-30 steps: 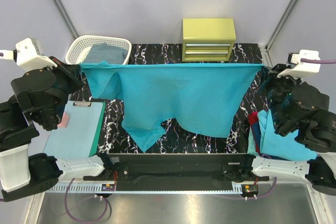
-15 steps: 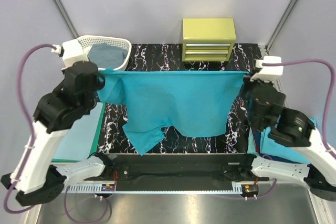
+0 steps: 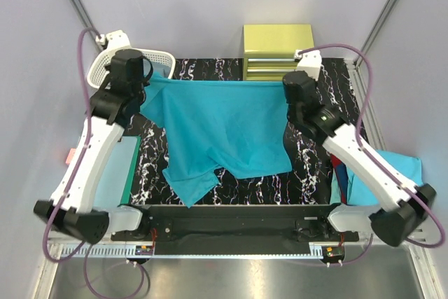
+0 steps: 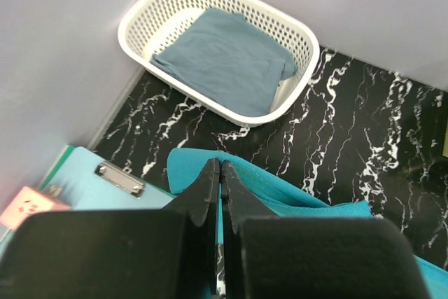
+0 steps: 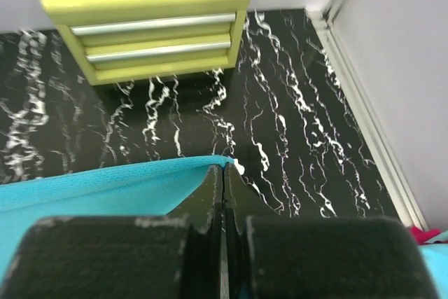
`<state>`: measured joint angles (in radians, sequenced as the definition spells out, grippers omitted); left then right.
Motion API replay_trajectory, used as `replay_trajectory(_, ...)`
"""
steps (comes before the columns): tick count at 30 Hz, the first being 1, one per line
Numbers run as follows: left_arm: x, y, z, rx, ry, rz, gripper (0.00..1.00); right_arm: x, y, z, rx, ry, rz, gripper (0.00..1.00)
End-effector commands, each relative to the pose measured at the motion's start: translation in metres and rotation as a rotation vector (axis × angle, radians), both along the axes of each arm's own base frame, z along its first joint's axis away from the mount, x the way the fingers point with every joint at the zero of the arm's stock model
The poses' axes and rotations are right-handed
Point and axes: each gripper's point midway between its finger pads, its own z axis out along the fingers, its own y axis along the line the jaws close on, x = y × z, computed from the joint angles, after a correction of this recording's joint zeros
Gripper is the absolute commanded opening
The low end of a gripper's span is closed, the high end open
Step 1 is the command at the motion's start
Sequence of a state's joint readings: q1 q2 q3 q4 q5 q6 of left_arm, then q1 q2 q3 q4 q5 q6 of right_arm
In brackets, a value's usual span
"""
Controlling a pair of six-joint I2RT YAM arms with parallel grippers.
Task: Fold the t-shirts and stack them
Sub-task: Flatten the tshirt out
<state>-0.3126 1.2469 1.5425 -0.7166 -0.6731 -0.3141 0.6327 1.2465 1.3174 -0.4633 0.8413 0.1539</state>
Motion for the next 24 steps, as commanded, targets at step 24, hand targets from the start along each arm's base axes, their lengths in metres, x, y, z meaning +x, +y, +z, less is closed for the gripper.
replay_trajectory(24,0.237,-0.06,-0.097,-0.041,0.085,-0.083,0.0,0.187,-0.003,-0.066,0.003,0.053,-0.143,0.0)
